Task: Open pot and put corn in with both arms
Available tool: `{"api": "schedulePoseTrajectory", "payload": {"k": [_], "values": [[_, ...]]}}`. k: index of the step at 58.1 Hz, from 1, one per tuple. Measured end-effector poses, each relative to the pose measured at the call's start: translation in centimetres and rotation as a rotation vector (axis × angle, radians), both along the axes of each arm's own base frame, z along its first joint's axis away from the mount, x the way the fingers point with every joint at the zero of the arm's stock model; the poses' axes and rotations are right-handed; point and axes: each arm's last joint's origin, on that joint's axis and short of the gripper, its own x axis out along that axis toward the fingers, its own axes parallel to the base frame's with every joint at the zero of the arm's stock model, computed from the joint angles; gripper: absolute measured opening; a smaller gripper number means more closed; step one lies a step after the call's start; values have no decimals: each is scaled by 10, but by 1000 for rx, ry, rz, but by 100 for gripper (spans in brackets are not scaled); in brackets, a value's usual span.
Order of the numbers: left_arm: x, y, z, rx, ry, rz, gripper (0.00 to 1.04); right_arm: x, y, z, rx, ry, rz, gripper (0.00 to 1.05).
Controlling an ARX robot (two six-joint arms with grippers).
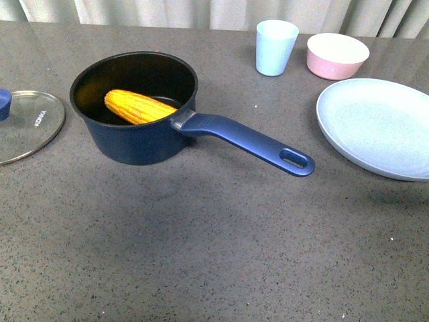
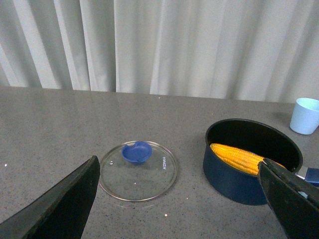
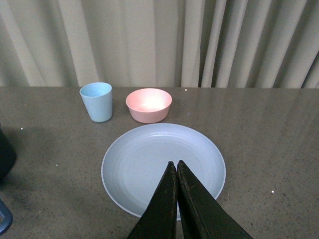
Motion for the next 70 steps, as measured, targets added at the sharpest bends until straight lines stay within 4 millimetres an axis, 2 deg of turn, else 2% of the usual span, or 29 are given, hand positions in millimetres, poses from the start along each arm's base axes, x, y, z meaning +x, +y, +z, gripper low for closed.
{"api": "schedulePoseTrajectory", "payload": {"k": [8, 70], "values": [[0, 0, 0, 0, 0, 0, 96, -6, 0, -5, 0, -14, 2, 2], [0, 0, 0, 0, 0, 0, 96, -34, 0, -1, 0, -33, -1, 2]]}}
